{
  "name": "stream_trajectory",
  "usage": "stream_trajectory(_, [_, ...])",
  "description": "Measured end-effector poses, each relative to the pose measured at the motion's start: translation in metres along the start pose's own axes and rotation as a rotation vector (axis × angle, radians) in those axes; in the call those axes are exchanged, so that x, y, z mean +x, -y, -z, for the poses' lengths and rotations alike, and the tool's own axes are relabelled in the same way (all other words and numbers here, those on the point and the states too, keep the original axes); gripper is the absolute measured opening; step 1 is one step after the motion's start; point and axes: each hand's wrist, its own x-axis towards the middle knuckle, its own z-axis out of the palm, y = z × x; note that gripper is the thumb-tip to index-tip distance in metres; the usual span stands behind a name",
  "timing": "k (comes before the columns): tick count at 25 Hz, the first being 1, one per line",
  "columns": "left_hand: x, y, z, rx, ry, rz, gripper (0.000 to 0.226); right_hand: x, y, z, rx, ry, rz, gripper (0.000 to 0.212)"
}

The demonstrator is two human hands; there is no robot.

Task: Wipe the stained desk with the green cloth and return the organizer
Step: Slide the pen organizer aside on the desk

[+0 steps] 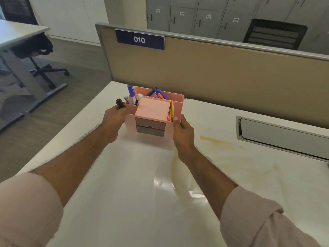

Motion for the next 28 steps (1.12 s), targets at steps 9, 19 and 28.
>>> stream_trajectory(9, [0.027, 0.022, 0.059, -0.080, 0.018, 0.055, 0.041, -0.016, -0.019, -0.065, -0.090, -0.008, -0.106, 0.053])
stream_trajectory(19, [0.018, 0.031, 0.048, -0.057, -0.015, 0.087, 0.045, -0.024, -0.017, -0.056, -0.229, 0.124, -0.031, 0.061])
stream_trajectory(28, [-0.048, 0.038, 0.000, 0.821, -0.319, -0.716, 0.078, -0.028, -0.014, 0.032, -0.524, -0.013, 0.171, 0.065])
